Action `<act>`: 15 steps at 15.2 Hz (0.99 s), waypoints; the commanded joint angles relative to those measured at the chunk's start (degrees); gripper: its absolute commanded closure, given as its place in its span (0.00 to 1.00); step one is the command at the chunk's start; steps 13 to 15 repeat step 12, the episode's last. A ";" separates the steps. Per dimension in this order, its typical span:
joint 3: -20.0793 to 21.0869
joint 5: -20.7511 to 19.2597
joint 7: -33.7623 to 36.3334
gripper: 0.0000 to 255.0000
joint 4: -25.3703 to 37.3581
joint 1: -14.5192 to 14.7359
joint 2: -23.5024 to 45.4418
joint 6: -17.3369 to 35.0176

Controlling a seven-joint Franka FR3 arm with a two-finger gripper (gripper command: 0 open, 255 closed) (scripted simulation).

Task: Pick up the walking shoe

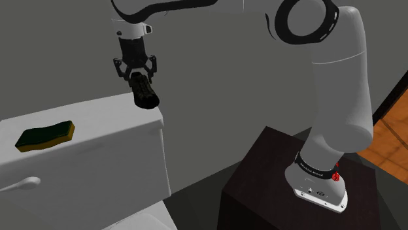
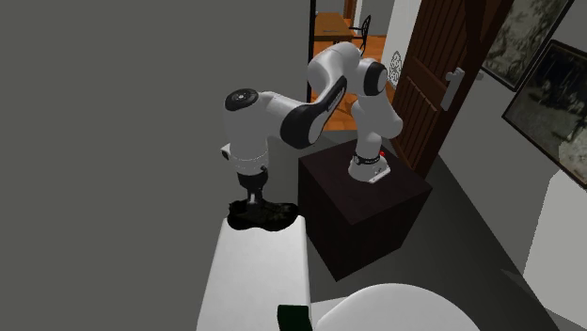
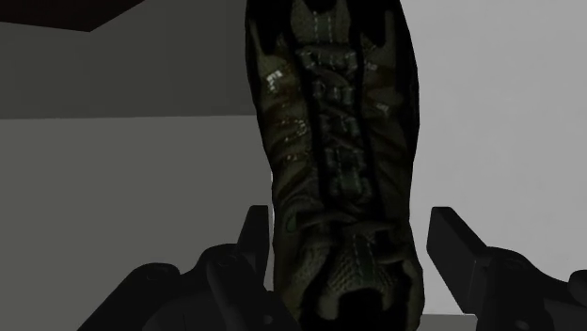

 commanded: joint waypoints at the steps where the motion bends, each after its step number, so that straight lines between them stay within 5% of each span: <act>1: 0.02 -0.08 0.02 1.00 2.14 0.26 0.27 -1.81; 10: -0.06 -0.88 0.05 1.00 13.83 1.90 3.16 -10.58; 15: -0.07 -0.90 0.05 1.00 14.04 1.94 3.21 -10.74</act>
